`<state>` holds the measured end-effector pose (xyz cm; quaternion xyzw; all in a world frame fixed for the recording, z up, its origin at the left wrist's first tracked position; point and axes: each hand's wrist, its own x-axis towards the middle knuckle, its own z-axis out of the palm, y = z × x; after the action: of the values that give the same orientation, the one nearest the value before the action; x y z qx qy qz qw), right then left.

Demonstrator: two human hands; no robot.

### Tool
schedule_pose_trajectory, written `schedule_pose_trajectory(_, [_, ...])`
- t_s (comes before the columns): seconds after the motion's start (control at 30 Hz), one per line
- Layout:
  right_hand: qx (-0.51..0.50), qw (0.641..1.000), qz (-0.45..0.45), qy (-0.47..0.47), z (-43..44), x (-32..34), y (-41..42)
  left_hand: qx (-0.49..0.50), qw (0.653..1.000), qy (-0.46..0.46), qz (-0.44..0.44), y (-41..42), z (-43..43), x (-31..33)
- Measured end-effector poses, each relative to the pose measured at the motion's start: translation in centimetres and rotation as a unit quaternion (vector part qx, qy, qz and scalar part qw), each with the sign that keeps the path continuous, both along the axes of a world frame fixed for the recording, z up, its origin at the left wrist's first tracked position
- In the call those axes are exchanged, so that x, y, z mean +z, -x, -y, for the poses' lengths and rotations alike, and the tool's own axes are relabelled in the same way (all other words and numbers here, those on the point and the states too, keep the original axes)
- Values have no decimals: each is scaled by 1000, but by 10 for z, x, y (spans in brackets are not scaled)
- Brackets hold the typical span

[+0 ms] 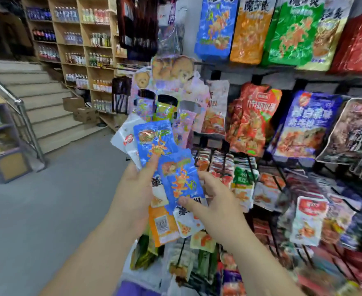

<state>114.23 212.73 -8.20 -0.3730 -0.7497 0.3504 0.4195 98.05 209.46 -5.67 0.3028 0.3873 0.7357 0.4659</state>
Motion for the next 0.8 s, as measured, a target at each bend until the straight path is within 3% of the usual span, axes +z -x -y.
schedule_pose_trajectory(0.17, [31,995,70,61,4,-5,-11,3,999,17,-29,5,8,-19])
schedule_pose_trajectory(0.3, [-57,993,42,99,-2,-20,-16,12,998,39,-38,10,10,-33])
schedule_pose_trajectory(0.43, [-86,981,-56,162,-7,-27,-26,30,997,61,-36,16,11,-47])
schedule_pose_trajectory(0.6, [-67,935,-234,257,-9,-27,-27,33,996,78,-4,11,11,-61])
schedule_pose_trajectory(0.7, [-68,913,-290,279,-6,-27,-22,31,996,79,-3,7,11,-63])
schedule_pose_trajectory(0.8, [-59,928,-271,250,-3,-18,-21,49,996,71,-22,8,12,-56])
